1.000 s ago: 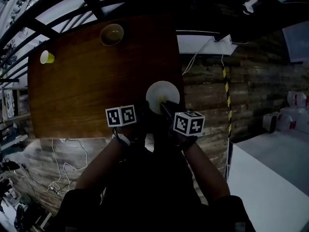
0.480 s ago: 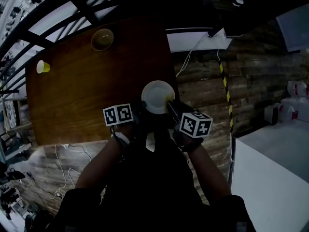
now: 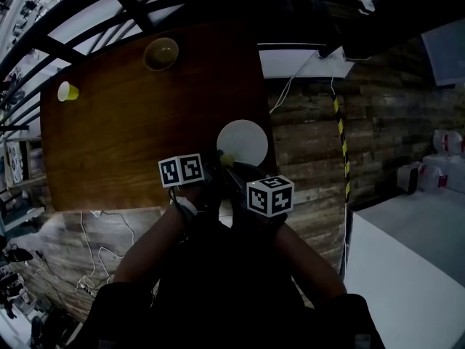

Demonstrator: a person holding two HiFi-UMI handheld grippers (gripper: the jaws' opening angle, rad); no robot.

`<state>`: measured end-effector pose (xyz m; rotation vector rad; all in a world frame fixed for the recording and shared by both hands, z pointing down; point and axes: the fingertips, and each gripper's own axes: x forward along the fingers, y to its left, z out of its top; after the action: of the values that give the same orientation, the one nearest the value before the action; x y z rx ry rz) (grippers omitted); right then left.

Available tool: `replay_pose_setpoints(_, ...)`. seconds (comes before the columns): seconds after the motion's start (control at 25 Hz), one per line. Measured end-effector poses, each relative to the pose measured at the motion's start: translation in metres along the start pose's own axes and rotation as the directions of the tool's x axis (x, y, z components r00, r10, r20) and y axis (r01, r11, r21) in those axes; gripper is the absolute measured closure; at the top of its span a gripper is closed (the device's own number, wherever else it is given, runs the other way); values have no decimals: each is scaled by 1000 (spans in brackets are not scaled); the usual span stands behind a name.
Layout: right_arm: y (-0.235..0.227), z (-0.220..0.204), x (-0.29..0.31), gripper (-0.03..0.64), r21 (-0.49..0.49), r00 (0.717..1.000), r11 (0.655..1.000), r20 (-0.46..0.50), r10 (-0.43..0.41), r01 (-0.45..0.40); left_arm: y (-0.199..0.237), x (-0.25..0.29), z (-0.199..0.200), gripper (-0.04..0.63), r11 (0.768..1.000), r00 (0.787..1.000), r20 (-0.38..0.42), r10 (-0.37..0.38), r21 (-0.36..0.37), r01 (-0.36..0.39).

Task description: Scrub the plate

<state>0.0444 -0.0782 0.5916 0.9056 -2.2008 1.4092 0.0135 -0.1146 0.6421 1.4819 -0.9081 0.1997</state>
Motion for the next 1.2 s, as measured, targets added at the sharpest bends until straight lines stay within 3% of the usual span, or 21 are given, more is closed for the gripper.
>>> replay_pose_setpoints(0.36,-26,-1,-8,506,9,1000,1000,-1,-29,29,1,0,0,541,1000,1000,-2,3,9,-3)
replay_pose_setpoints(1.0,-88,27,-66,507,137,978,982,147,-151,131,-2,1,-5,541,999,1000,0,26,29,-26)
replay_pose_setpoints(1.2,-90,29,-79,508,152,971,978,169,-168,142,-4,0,-9,541,1000,1000,4,-5,13,5)
